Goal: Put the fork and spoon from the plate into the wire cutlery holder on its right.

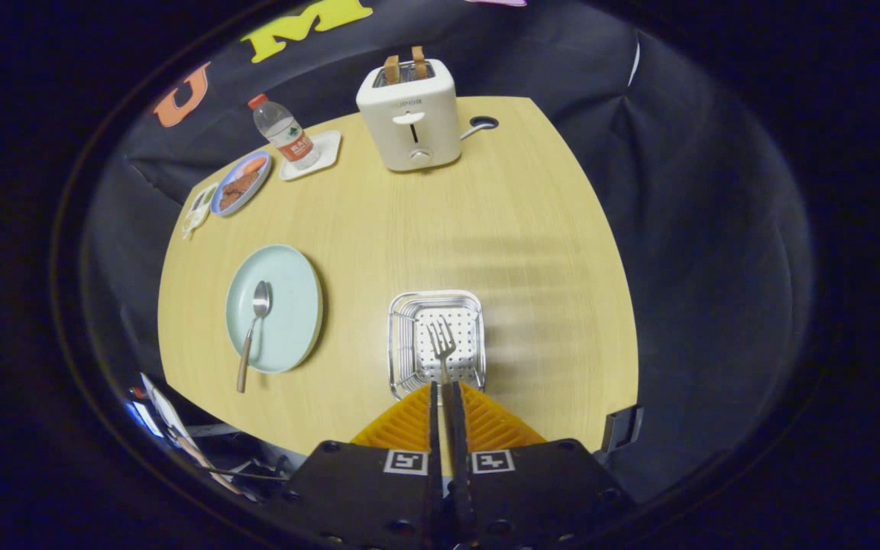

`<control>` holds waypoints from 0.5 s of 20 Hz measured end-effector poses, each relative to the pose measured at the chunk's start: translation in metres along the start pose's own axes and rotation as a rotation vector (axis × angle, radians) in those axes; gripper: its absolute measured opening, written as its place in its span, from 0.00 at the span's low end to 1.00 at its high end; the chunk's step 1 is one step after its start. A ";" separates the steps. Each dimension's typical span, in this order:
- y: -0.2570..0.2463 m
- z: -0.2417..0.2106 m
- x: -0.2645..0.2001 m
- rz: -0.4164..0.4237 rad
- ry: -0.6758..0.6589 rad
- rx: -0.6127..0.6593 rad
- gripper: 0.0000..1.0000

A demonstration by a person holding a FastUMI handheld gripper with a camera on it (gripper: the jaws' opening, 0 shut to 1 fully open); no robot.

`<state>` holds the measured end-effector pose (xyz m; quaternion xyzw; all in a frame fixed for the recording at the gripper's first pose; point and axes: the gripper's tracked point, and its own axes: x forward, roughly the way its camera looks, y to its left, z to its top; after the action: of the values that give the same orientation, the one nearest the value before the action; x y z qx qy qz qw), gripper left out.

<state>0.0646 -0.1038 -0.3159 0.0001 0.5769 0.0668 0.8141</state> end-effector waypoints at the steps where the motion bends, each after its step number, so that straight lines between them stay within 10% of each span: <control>1: 0.001 -0.001 0.000 0.002 -0.002 0.001 0.09; 10: 0.058 0.008 -0.001 0.086 -0.218 -0.120 0.42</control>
<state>0.0652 -0.0456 -0.3075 -0.0168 0.4794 0.1355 0.8669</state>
